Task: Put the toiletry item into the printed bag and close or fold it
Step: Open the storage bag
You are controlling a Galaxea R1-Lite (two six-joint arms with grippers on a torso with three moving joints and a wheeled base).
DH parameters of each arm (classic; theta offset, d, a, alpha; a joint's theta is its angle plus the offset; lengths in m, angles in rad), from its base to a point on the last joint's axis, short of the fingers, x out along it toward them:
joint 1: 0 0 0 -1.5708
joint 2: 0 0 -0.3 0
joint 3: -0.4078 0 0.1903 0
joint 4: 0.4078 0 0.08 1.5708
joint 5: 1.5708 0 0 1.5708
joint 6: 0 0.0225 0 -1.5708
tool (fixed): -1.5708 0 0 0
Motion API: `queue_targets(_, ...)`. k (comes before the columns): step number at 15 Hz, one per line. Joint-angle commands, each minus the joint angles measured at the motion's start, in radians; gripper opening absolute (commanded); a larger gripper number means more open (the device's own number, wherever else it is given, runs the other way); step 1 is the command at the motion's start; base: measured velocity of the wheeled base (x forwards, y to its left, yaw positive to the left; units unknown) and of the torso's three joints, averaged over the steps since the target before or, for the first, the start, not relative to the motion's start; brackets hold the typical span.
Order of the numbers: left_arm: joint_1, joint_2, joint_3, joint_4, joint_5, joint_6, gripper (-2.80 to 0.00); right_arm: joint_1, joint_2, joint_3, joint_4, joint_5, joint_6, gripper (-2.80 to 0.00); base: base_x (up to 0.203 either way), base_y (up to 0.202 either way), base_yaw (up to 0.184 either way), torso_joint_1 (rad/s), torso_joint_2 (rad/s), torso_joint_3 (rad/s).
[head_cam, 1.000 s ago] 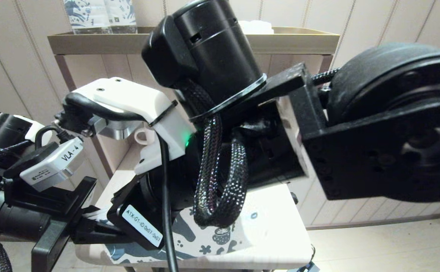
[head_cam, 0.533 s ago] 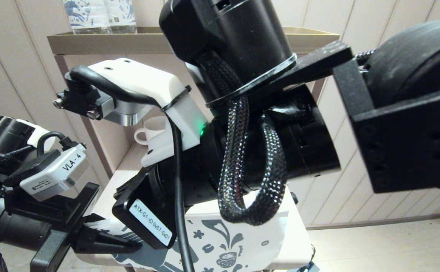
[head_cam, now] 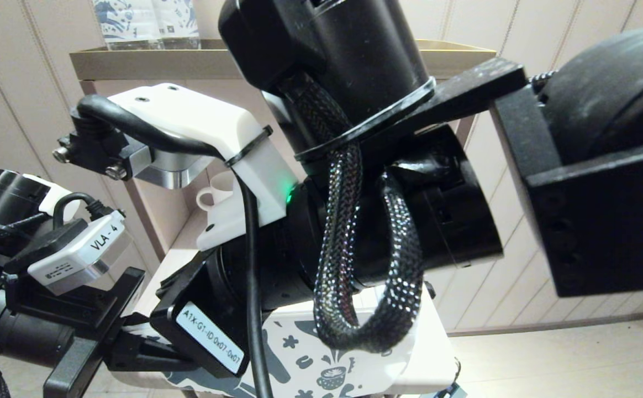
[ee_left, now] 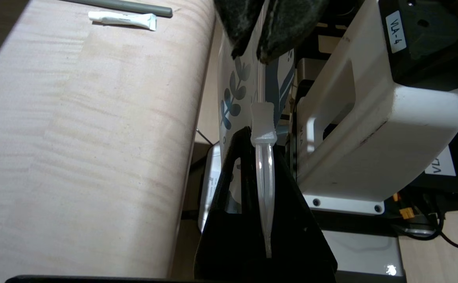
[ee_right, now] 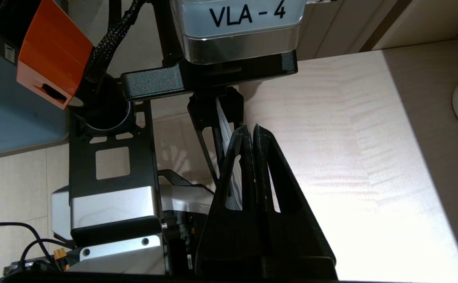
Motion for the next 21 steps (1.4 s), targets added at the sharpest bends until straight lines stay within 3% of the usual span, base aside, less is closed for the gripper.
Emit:
queue_targets(1,0.0,0.003,0.001,0.003,-0.004,0.004,-2.8,-0.001,0.002,-0.001,0.002,0.002,-0.001,-2.8,0.0,0.0,0.0,0.0,0.0,0.0)
queue_targets(15,0.0,0.001,0.002,0.003,-0.004,0.004,-2.8,0.008,0.008,0.003,-0.001,-0.007,-0.003,-2.8,0.0,0.0,0.0,0.0,0.0,0.0)
queue_targets(16,0.0,0.0,0.002,0.003,-0.004,0.006,-2.8,0.008,0.006,0.006,0.006,-0.008,-0.003,-1.62,0.0,0.0,0.0,0.0,0.0,0.0)
queue_targets(17,0.0,0.0,0.002,0.003,-0.004,0.006,-2.8,0.008,0.005,0.007,0.008,-0.009,-0.006,0.0,0.0,0.0,0.0,0.0,0.0,0.0)
queue_targets(21,0.0,0.0,0.004,0.003,-0.004,0.006,-2.8,0.01,0.008,0.015,0.01,-0.014,-0.01,0.0,0.0,0.0,0.0,0.0,0.0,0.0)
